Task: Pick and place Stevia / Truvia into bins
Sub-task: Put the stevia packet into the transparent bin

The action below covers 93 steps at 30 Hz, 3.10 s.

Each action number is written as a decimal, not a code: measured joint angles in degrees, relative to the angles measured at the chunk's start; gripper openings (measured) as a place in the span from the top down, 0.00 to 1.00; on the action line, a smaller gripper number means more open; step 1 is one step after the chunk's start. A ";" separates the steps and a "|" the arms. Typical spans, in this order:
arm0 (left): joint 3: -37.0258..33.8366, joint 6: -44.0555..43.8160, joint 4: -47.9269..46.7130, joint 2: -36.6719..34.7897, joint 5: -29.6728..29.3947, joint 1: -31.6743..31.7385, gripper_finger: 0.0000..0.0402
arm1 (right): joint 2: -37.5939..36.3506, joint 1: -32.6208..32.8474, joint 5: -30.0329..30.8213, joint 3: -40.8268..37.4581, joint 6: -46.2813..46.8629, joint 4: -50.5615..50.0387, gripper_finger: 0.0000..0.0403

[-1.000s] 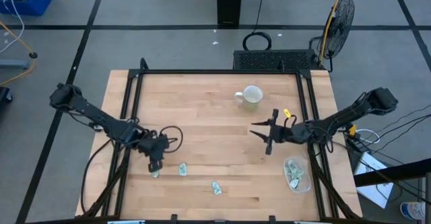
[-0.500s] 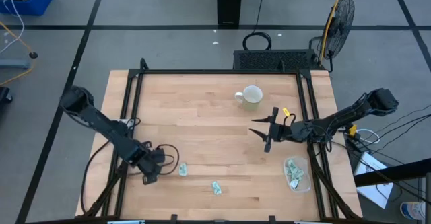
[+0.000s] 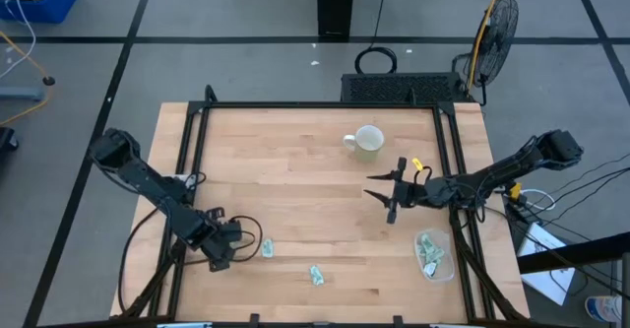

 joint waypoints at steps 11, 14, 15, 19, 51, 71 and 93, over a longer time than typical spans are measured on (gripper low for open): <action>7.02 26.13 11.63 -1.85 -25.08 10.91 0.96 | 0.11 -5.21 -12.90 0.00 8.85 0.06 0.59; 9.91 41.05 20.13 -1.92 -25.09 16.71 0.99 | 1.22 -7.25 -14.08 0.02 15.91 1.05 0.59; 10.38 45.21 23.22 -1.89 -24.63 18.75 0.99 | 1.90 -7.78 -15.22 0.02 17.75 1.80 0.59; 11.26 60.16 36.68 -1.90 -19.51 26.20 0.95 | 6.25 -8.48 -18.24 0.02 19.79 6.33 0.59; 15.12 69.83 85.35 19.91 0.64 41.65 0.96 | 17.64 -8.98 -10.75 0.02 17.96 20.38 0.59; 23.85 69.99 76.86 25.75 -2.21 41.48 0.92 | 17.62 -8.98 -10.77 0.02 17.47 21.32 0.76; 23.85 70.17 76.30 25.75 -2.36 41.00 0.92 | 17.29 -8.78 -2.88 0.02 15.87 13.79 1.00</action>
